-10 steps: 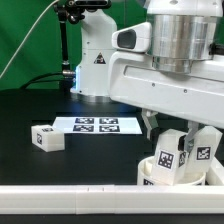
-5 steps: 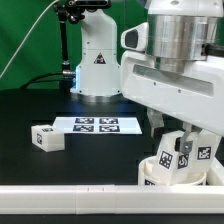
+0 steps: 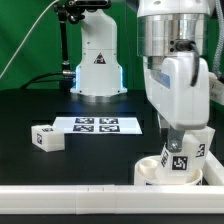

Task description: Assemble stool

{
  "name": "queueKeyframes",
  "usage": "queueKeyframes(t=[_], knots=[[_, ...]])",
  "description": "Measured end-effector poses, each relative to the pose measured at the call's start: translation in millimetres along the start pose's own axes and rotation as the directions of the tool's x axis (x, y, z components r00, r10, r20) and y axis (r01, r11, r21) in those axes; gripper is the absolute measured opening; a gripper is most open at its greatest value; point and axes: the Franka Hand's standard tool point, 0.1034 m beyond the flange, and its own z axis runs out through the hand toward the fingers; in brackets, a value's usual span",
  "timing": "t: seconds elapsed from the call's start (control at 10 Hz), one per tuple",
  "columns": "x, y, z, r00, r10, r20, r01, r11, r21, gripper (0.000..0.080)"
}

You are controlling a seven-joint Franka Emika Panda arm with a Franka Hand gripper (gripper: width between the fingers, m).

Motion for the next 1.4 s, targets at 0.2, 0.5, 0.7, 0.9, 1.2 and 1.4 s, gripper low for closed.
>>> queueKeyframes(t=[0.2,0.5,0.7,0.9,1.2,1.4], knots=[[-5.7,-0.2,0.4,0.99,0.136,0.033,-0.137,0.991,0.017,0.0338],[-14.5,0.9,1.4,0.95,0.305,0.073,-0.307,0.952,0.017,0.0338],[-17.0,1.8,2.3,0.932,0.354,0.08,-0.356,0.934,0.01,0.0384],[-23.3,-1.7,-2.8,0.966,0.247,0.079,-0.247,0.969,-0.008,0.0576],[-36.6,-10.8,-12.8,0.994,0.052,0.092,-0.053,0.999,0.003,0.0648],[-35.0,-10.4,-11.5,0.993,-0.079,0.09,0.079,0.997,0.013,0.0648]])
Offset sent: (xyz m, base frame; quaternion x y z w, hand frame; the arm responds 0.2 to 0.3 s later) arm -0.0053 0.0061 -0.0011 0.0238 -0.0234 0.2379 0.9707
